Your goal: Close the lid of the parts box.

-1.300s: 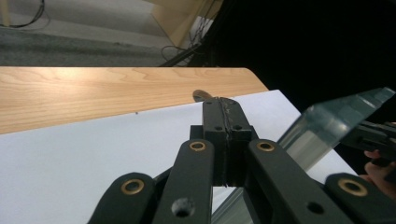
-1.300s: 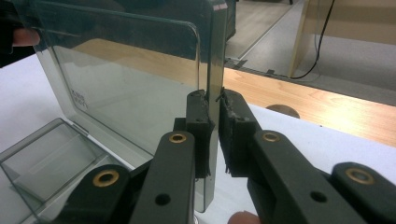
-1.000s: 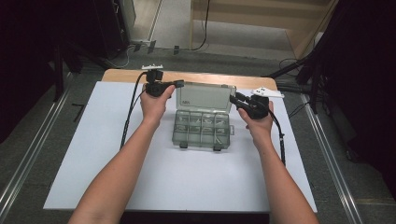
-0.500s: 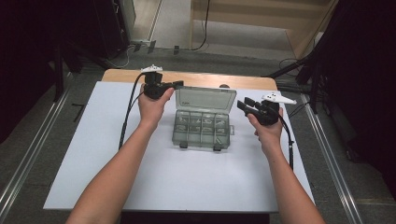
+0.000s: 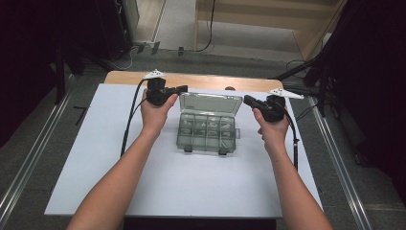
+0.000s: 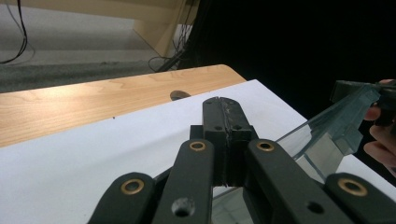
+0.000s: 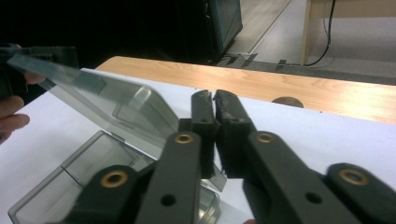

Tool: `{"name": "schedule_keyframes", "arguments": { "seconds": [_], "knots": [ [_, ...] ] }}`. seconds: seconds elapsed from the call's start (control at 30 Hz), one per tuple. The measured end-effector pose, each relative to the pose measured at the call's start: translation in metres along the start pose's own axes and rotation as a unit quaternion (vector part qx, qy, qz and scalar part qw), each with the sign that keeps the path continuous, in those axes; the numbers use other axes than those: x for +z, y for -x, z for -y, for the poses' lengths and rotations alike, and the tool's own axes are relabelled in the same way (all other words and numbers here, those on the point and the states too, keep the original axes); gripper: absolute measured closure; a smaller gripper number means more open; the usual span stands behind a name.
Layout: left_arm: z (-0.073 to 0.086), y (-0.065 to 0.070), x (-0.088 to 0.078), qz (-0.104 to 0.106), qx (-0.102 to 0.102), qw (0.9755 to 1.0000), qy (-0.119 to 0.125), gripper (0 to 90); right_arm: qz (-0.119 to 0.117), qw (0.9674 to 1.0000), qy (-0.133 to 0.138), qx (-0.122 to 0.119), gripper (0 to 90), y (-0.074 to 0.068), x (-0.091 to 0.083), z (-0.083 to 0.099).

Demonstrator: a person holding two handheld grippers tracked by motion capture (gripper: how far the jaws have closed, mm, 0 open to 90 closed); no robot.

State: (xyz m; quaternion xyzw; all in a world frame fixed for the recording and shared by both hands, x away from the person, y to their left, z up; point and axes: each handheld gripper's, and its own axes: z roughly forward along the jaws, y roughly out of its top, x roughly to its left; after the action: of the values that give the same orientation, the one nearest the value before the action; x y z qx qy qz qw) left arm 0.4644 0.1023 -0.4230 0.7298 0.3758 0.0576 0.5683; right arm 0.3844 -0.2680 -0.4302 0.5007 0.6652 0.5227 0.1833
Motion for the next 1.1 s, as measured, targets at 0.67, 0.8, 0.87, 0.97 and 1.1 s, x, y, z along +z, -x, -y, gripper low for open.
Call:
{"name": "schedule_keyframes", "arguments": {
  "seconds": [0.67,0.8,0.87,0.97,1.1],
  "knots": [
    [0.007,0.015,-0.012,-0.02,0.034,0.9992,0.006,90.0,-0.003,0.9997,-0.004,-0.022,90.0,-0.02,-0.004,-0.004],
    [0.009,0.018,-0.015,-0.019,0.037,0.9991,0.008,90.0,-0.005,0.9997,-0.002,-0.024,90.0,-0.023,-0.006,-0.003],
    [0.009,0.02,-0.016,-0.018,0.04,0.999,0.011,90.0,-0.007,0.9996,-0.002,-0.026,90.0,-0.024,-0.006,-0.003],
    [0.011,0.023,-0.019,-0.016,0.043,0.9989,0.011,90.0,-0.009,0.9996,0.0,-0.027,90.0,-0.027,-0.008,-0.002],
    [0.015,0.025,-0.022,-0.008,0.048,0.9988,0.01,90.0,-0.013,0.9994,0.004,-0.031,90.0,-0.031,-0.01,0.001]
  ]
}}
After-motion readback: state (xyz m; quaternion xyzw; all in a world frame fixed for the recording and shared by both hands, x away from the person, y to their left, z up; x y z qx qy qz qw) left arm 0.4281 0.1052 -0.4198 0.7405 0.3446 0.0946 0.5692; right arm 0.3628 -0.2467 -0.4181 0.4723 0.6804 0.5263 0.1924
